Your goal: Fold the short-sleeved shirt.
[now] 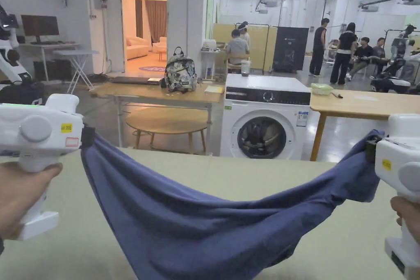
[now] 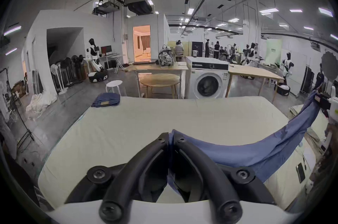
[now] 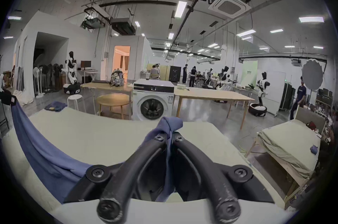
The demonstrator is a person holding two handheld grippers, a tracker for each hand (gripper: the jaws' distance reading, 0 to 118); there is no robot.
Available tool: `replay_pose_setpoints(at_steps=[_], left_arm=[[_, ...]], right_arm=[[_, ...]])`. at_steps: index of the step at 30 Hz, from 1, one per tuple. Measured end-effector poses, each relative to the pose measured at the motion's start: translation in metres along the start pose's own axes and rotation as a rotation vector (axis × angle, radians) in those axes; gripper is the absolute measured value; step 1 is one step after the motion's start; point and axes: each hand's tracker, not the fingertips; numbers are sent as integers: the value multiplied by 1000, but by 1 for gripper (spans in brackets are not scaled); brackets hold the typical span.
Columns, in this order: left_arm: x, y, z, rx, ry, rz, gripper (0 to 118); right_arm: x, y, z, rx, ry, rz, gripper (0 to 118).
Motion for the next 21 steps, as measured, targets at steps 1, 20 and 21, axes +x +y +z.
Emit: replay_pose_setpoints(at_steps=[1, 20, 21], left_arm=[[-3, 7, -1, 6, 6, 11, 0], [-46, 109, -11, 117, 123, 98, 0], [-46, 111, -9, 123, 119, 98, 0]], right_arm=[[0, 7, -4, 3, -5, -6, 2], [14, 111, -59, 104, -135, 29, 2], [14, 114, -60, 107, -137, 29, 2]])
